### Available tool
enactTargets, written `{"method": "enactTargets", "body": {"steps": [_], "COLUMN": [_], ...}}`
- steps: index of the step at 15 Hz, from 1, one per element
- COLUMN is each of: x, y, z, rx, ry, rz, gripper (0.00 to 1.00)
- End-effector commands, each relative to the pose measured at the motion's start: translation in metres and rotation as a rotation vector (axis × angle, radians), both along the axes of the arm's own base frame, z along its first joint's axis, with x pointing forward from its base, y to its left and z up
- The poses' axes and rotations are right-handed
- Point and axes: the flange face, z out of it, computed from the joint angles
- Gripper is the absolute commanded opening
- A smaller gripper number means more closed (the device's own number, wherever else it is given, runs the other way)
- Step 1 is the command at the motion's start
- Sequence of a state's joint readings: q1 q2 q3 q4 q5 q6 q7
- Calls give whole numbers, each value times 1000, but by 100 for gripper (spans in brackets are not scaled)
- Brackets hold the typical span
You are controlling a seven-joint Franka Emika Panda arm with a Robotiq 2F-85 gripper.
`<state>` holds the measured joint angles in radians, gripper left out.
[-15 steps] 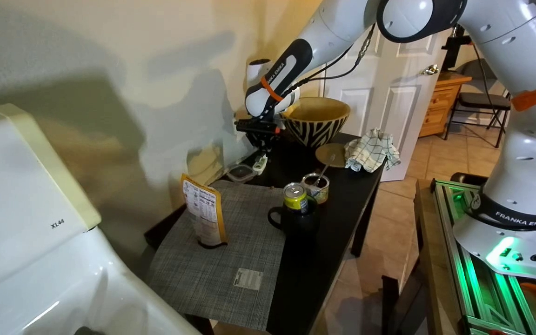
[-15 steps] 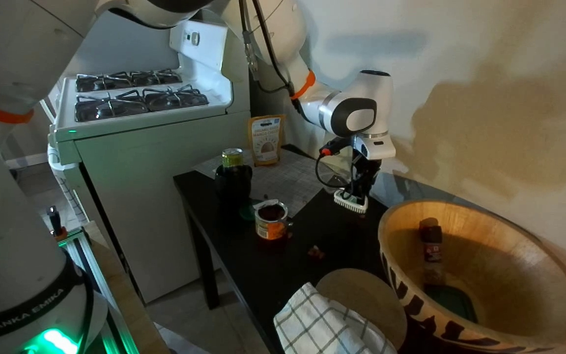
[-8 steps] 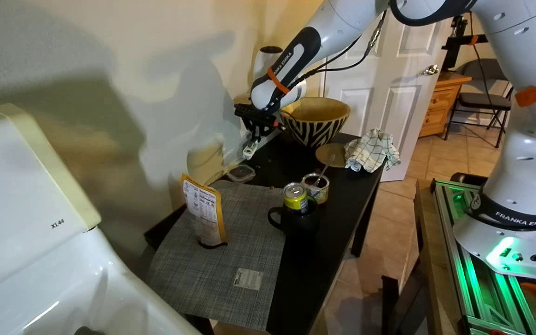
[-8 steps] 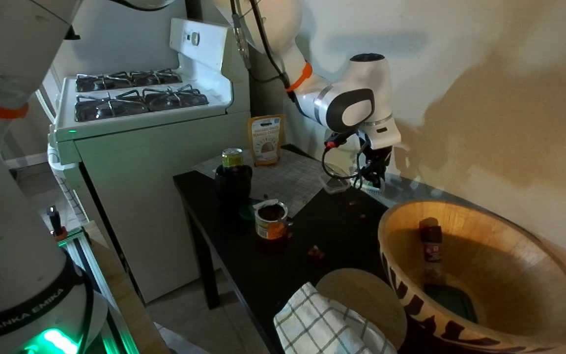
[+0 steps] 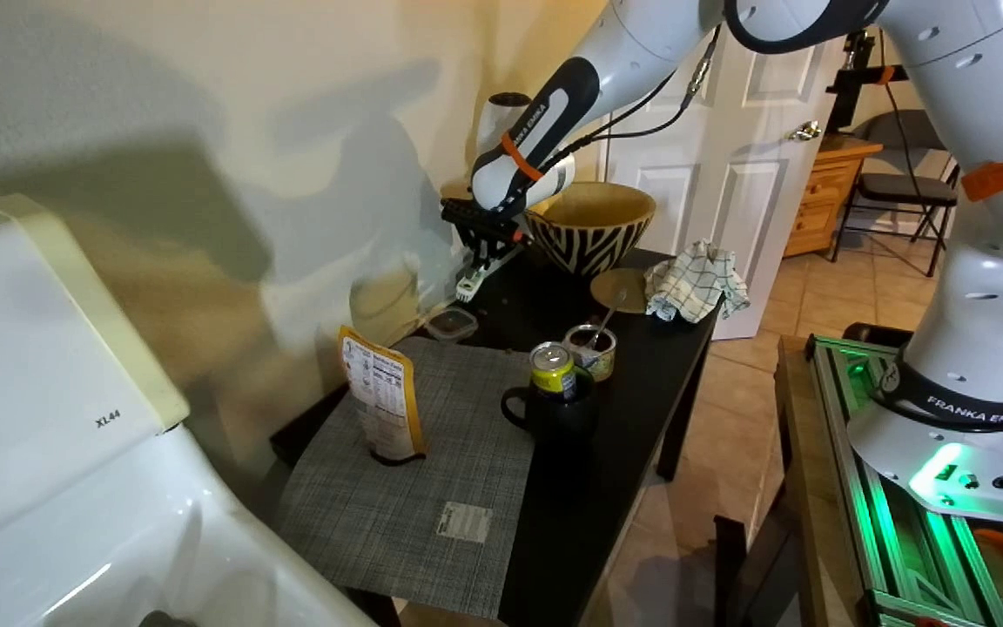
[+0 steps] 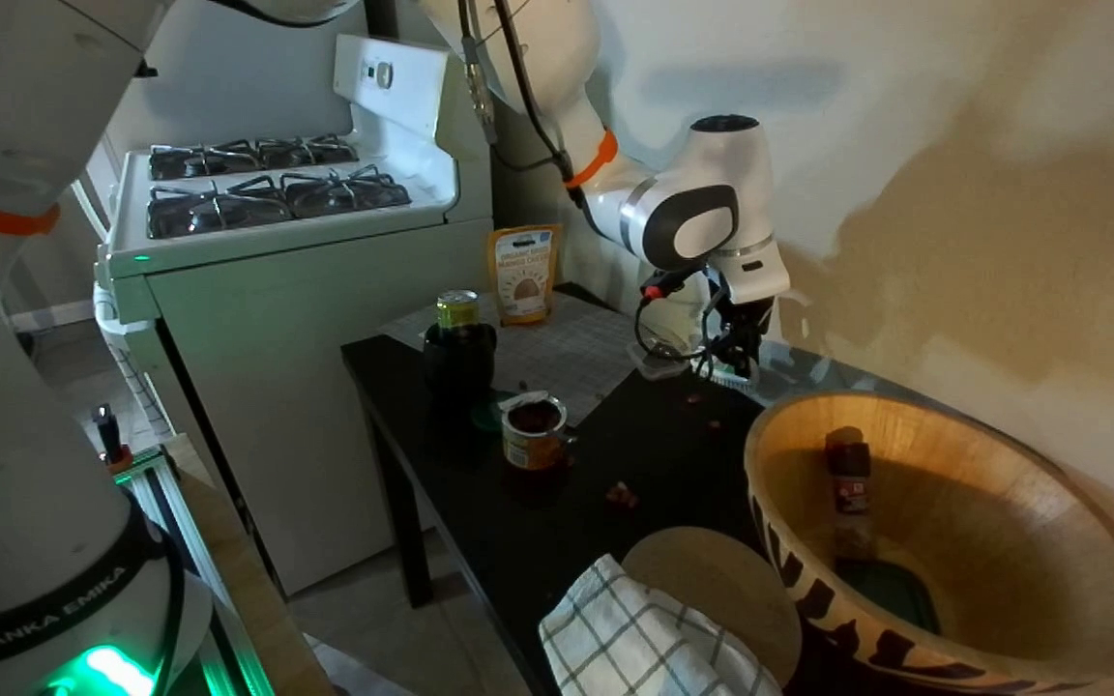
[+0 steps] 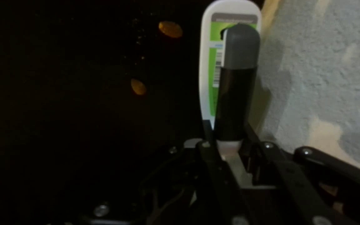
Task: Use the white brush to push the brown objects close to the wall towards the pile of brown objects in the front
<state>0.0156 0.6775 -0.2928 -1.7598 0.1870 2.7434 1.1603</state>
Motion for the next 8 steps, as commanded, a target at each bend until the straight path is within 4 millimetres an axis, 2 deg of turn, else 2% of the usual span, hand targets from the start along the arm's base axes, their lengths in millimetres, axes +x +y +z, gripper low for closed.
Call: {"method": "enactTargets", "body": {"steps": [1,6,8], "x": [8,20,14], "y": [-11,-11,-14], "z": [-19,-39,-44], "rx": [29,87,104], "ry": [6,72,155], "rz": [-27,31,30], "gripper": [6,6,6]}}
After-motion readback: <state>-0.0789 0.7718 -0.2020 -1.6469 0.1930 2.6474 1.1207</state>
